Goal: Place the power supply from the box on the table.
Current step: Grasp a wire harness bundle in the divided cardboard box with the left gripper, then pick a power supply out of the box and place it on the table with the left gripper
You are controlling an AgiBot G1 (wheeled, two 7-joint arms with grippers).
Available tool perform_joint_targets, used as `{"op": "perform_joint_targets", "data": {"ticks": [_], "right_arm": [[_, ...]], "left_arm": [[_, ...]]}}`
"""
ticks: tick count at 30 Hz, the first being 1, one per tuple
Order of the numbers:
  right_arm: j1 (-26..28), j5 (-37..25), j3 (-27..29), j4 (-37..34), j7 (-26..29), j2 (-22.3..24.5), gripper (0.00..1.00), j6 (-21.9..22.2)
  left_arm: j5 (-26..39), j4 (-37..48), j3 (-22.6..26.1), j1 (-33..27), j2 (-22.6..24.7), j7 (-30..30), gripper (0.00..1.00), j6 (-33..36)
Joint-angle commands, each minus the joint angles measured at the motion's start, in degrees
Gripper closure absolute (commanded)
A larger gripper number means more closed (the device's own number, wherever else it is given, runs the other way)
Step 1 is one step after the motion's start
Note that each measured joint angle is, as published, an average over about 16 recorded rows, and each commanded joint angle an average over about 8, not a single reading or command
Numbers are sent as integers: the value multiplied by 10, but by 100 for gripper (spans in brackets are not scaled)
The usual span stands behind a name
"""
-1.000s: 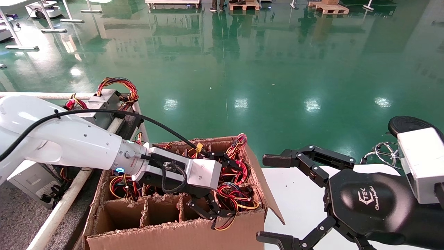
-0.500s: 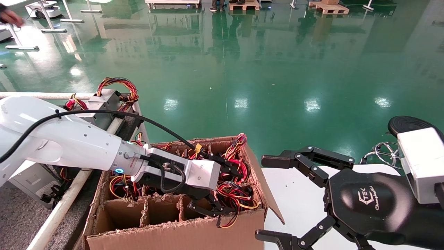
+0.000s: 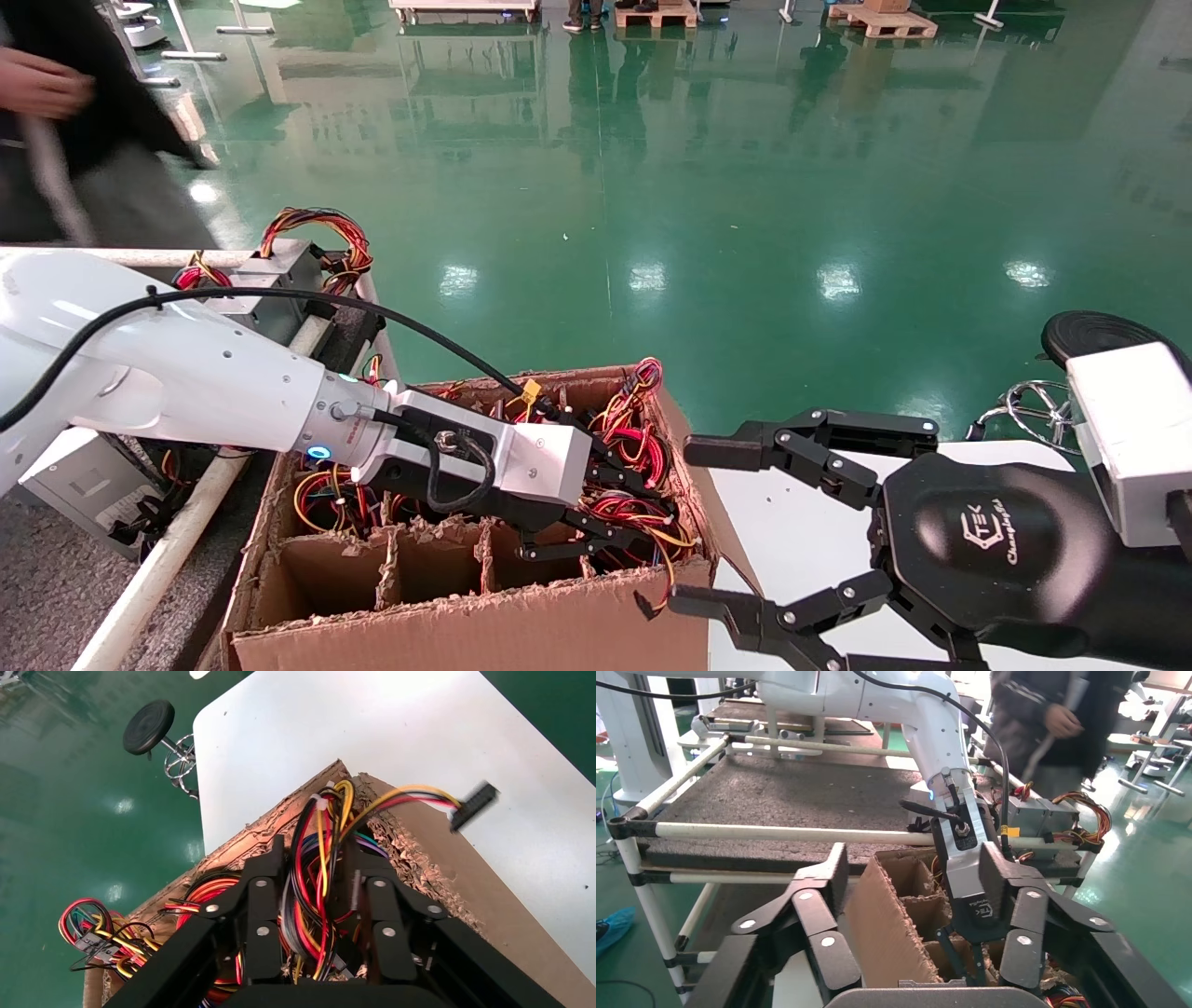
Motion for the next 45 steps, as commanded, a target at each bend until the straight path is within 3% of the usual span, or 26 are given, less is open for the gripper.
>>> {"op": "perform_joint_targets", "data": {"ticks": [1,13,28,45], "right_arm": [[0,0,0,0,0,0,100,0],[0,0,0,0,0,0,100,0],[0,0,0,0,0,0,100,0],[0,0,0,0,0,0,100,0]], "left_arm": [[-3,4,2,-1,1,3,100,3],[-25,13,15,-3,-8,7,100,19],[-65,-16,12,-34,-52,-1,100,36],[-80,-44,-84,-106,-72,21,100,57]]}}
